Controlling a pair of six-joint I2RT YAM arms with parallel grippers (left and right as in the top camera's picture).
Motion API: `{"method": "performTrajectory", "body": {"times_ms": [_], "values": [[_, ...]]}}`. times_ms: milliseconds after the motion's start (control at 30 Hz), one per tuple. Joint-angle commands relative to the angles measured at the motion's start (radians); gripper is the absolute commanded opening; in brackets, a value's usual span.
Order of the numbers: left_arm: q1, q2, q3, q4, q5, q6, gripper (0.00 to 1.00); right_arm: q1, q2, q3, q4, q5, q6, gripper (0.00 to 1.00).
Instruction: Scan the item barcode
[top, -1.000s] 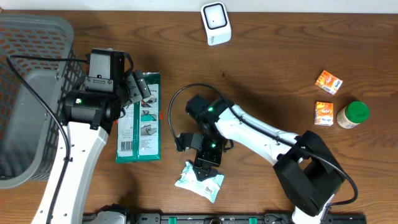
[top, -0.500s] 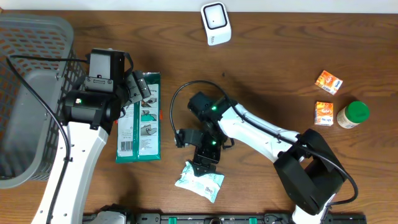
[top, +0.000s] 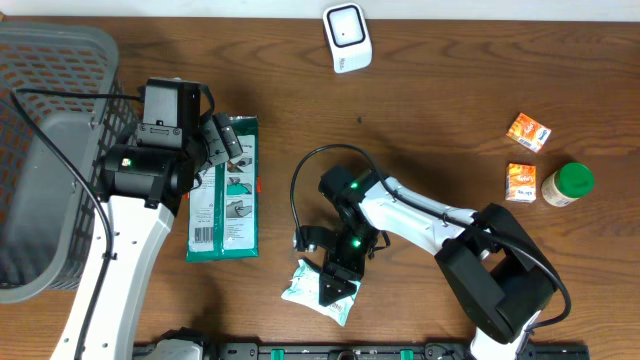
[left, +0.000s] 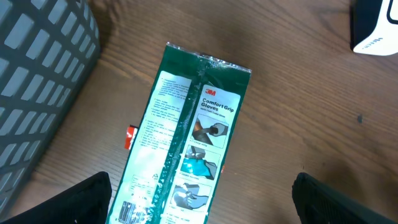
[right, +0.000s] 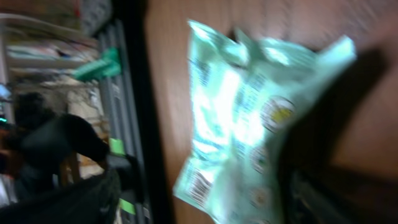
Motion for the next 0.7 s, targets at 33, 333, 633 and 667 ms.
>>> {"method": "performTrajectory", "body": {"times_ms": [33,333,633,667], "values": [[0.002,-0.002,0.013,0.0,-0.013,0.013,0.93,0.034,-0.004,-0.006,-0.011,-0.161,-0.014,0.68],[0.002,-0.002,0.013,0.0,-0.013,0.013,0.93,0.124,-0.004,-0.006,-0.013,-0.158,0.007,0.55],[0.002,-0.002,0.013,0.0,-0.013,0.013,0.93,0.129,-0.004,-0.006,-0.009,-0.152,0.007,0.47],[0.002,-0.002,0.013,0.0,-0.013,0.013,0.93,0.129,-0.004,-0.006,-0.009,-0.152,0.007,0.46]]}}
